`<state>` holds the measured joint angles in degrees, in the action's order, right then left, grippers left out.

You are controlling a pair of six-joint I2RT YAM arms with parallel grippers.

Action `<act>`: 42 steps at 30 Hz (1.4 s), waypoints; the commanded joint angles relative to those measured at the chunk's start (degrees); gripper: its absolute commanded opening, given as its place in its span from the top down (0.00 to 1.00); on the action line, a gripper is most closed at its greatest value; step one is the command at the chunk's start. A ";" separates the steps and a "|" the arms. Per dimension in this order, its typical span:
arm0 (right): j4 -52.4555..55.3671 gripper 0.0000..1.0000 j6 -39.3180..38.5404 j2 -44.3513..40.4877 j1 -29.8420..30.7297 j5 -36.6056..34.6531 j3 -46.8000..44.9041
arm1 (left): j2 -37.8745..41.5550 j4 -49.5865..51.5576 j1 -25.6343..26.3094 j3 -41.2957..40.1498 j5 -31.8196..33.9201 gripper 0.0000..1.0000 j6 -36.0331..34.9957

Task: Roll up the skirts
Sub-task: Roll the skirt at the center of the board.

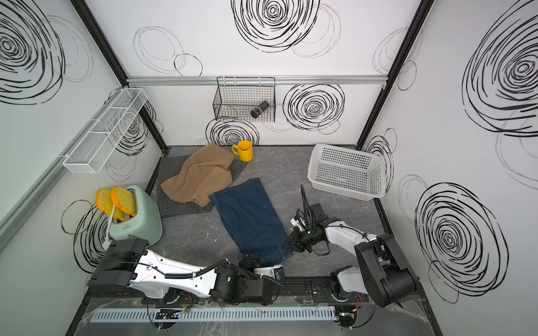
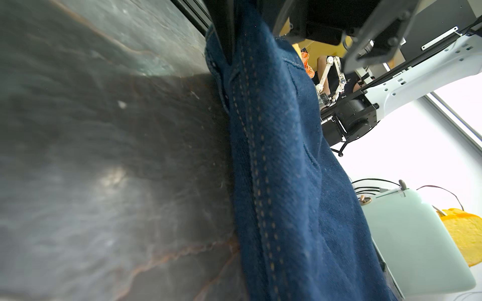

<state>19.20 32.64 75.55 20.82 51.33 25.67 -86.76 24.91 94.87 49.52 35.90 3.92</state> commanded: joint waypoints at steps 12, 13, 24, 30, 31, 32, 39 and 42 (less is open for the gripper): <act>2.03 0.90 -3.02 -2.51 -2.88 2.01 0.34 | -9.09 -2.67 -3.72 1.39 9.18 0.03 -6.83; 2.15 0.90 -3.18 -2.42 -3.10 2.10 0.34 | -9.78 -4.06 -4.33 1.07 10.36 0.05 -7.84; 1.94 0.87 -3.16 -2.51 -3.22 1.85 -0.01 | -10.61 -20.97 -4.19 -2.89 15.17 0.57 -17.71; 0.87 0.72 -1.15 -2.92 -6.28 -0.38 0.17 | -6.14 -20.77 1.40 -3.92 16.17 1.00 -12.82; 0.41 0.67 -0.48 -3.48 -6.89 -0.98 0.25 | -4.85 -20.12 1.79 -4.06 15.15 1.00 -10.66; 0.00 0.61 0.12 -4.01 -7.25 -1.70 0.46 | -3.60 -19.91 1.97 -4.38 14.15 1.00 -8.26; -2.51 0.31 2.30 -7.83 -7.40 -8.13 0.17 | 9.41 -20.29 -5.21 -7.60 -3.63 1.00 9.49; -2.73 0.27 1.91 -10.95 -6.05 -13.52 -0.04 | 15.94 -22.70 -12.15 -10.70 -14.76 1.00 14.92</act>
<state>17.34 34.81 67.20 13.89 43.70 25.61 -75.20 5.54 87.11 40.91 32.51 9.39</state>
